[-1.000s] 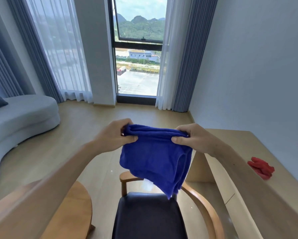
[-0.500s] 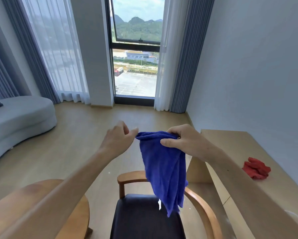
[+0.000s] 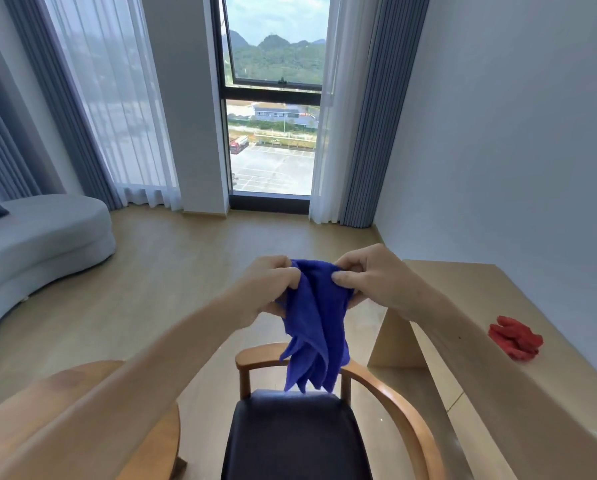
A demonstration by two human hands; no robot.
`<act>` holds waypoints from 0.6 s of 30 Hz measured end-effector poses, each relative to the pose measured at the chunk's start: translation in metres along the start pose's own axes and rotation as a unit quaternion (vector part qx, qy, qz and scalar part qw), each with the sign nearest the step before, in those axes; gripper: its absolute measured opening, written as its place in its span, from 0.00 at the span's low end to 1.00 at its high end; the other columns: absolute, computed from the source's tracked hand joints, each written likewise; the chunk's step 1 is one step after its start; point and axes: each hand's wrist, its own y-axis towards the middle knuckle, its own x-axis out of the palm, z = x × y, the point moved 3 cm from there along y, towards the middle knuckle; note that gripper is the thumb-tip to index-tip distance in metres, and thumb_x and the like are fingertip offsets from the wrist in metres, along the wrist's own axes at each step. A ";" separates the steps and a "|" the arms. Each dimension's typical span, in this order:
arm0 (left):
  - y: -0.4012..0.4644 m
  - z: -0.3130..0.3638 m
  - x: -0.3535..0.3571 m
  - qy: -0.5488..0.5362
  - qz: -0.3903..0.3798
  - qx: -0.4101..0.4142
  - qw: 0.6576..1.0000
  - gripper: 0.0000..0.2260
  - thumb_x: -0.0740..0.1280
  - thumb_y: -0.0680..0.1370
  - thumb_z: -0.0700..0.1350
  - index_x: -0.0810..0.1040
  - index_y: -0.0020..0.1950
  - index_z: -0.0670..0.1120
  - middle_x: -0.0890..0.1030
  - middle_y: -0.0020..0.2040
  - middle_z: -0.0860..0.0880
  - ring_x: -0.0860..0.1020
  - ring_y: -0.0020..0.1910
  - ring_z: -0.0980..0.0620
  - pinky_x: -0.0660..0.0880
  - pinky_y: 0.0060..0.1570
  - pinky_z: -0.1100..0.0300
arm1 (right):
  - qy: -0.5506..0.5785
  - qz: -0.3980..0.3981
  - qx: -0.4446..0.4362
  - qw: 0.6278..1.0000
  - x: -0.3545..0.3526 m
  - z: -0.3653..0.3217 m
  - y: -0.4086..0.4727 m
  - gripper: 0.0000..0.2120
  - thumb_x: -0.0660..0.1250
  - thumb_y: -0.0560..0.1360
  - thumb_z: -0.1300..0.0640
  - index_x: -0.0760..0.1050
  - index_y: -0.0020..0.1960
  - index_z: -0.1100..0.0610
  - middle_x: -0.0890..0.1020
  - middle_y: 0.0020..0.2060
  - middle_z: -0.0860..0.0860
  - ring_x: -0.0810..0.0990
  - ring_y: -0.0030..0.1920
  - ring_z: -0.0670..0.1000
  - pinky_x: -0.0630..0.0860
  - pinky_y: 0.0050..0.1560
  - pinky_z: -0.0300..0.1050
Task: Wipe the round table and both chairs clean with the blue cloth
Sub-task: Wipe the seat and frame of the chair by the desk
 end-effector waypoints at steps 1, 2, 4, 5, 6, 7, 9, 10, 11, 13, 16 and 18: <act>0.001 -0.001 -0.015 0.036 0.006 0.003 0.999 0.06 0.60 0.74 0.34 0.74 0.45 0.43 0.81 0.44 0.43 0.80 0.42 0.45 0.80 0.36 0.56 | -0.016 0.034 0.008 0.999 -0.011 0.003 -0.001 0.07 0.63 0.77 0.65 0.81 0.48 0.61 0.84 0.39 0.57 0.84 0.39 0.56 0.83 0.44 0.52; 0.001 -0.004 -0.034 0.082 0.020 0.000 0.996 0.06 0.60 0.74 0.34 0.74 0.42 0.44 0.80 0.41 0.45 0.79 0.39 0.47 0.78 0.35 0.57 | -0.038 0.074 0.016 0.996 -0.025 0.006 -0.003 0.08 0.63 0.76 0.66 0.81 0.45 0.60 0.84 0.37 0.56 0.84 0.38 0.57 0.82 0.43 0.52; 0.001 -0.014 -0.073 0.175 0.057 -0.013 0.983 0.07 0.60 0.74 0.34 0.73 0.39 0.44 0.77 0.37 0.47 0.75 0.36 0.50 0.74 0.34 0.59 | -0.070 0.133 0.026 0.988 -0.052 0.013 -0.008 0.11 0.62 0.74 0.66 0.80 0.39 0.55 0.82 0.33 0.52 0.82 0.35 0.54 0.81 0.40 0.49; 0.003 -0.018 -0.088 0.222 0.071 -0.015 0.972 0.07 0.60 0.75 0.35 0.73 0.38 0.44 0.76 0.36 0.47 0.73 0.35 0.50 0.71 0.34 0.59 | -0.077 0.146 0.025 0.986 -0.061 0.016 -0.010 0.13 0.61 0.74 0.66 0.79 0.37 0.52 0.81 0.31 0.48 0.81 0.34 0.51 0.79 0.38 0.47; 0.005 -0.022 -0.098 0.271 0.079 -0.012 0.959 0.07 0.61 0.75 0.36 0.73 0.38 0.45 0.76 0.37 0.47 0.73 0.36 0.50 0.70 0.34 0.59 | -0.083 0.149 0.021 0.985 -0.067 0.017 -0.011 0.14 0.62 0.74 0.66 0.78 0.37 0.50 0.80 0.30 0.45 0.79 0.34 0.47 0.75 0.37 0.43; 0.009 -0.024 -0.102 0.317 0.080 -0.003 0.945 0.07 0.61 0.76 0.38 0.73 0.38 0.45 0.77 0.37 0.47 0.73 0.36 0.50 0.69 0.35 0.59 | -0.088 0.147 0.017 0.985 -0.069 0.017 -0.011 0.15 0.62 0.74 0.66 0.78 0.37 0.49 0.80 0.30 0.43 0.78 0.34 0.44 0.72 0.36 0.40; 0.017 -0.026 -0.103 0.381 0.078 0.017 0.921 0.07 0.61 0.76 0.39 0.73 0.39 0.47 0.78 0.39 0.48 0.74 0.38 0.51 0.67 0.35 0.59 | -0.093 0.139 0.005 0.986 -0.067 0.016 -0.010 0.15 0.62 0.75 0.65 0.77 0.37 0.48 0.80 0.33 0.43 0.77 0.36 0.43 0.70 0.37 0.38; 0.020 -0.026 -0.104 0.401 0.080 0.024 0.912 0.07 0.61 0.76 0.39 0.73 0.39 0.47 0.78 0.39 0.49 0.74 0.38 0.51 0.67 0.35 0.59 | -0.087 0.136 -0.003 0.987 -0.066 0.014 -0.010 0.15 0.62 0.75 0.65 0.77 0.38 0.48 0.80 0.34 0.44 0.77 0.37 0.44 0.70 0.37 0.38; 0.022 -0.026 -0.106 0.413 0.084 0.026 0.907 0.07 0.62 0.76 0.39 0.73 0.39 0.47 0.78 0.39 0.49 0.74 0.38 0.52 0.67 0.34 0.60 | -0.078 0.132 -0.013 0.988 -0.066 0.012 -0.011 0.15 0.62 0.76 0.65 0.78 0.39 0.48 0.81 0.35 0.44 0.77 0.38 0.44 0.71 0.38 0.38; 0.023 -0.030 -0.111 0.435 0.098 0.017 0.895 0.07 0.61 0.76 0.39 0.73 0.40 0.48 0.78 0.41 0.49 0.74 0.39 0.53 0.66 0.34 0.61 | -0.063 0.116 -0.038 0.990 -0.063 0.006 -0.011 0.13 0.62 0.78 0.62 0.79 0.43 0.48 0.82 0.38 0.45 0.79 0.39 0.43 0.73 0.41 0.38; 0.023 -0.024 -0.097 0.455 0.136 0.058 0.878 0.04 0.63 0.77 0.40 0.73 0.45 0.50 0.79 0.49 0.49 0.74 0.44 0.54 0.67 0.38 0.63 | -0.066 0.093 -0.072 0.991 -0.052 -0.001 -0.006 0.07 0.63 0.79 0.59 0.80 0.49 0.50 0.83 0.43 0.46 0.81 0.45 0.46 0.77 0.47 0.43; 0.021 -0.003 -0.062 0.372 0.110 0.170 0.906 0.09 0.69 0.76 0.47 0.73 0.54 0.52 0.79 0.54 0.54 0.76 0.51 0.57 0.69 0.45 0.65 | -0.075 0.068 -0.080 0.992 -0.039 -0.007 0.003 0.05 0.66 0.78 0.57 0.79 0.52 0.52 0.83 0.44 0.46 0.81 0.46 0.45 0.79 0.50 0.44</act>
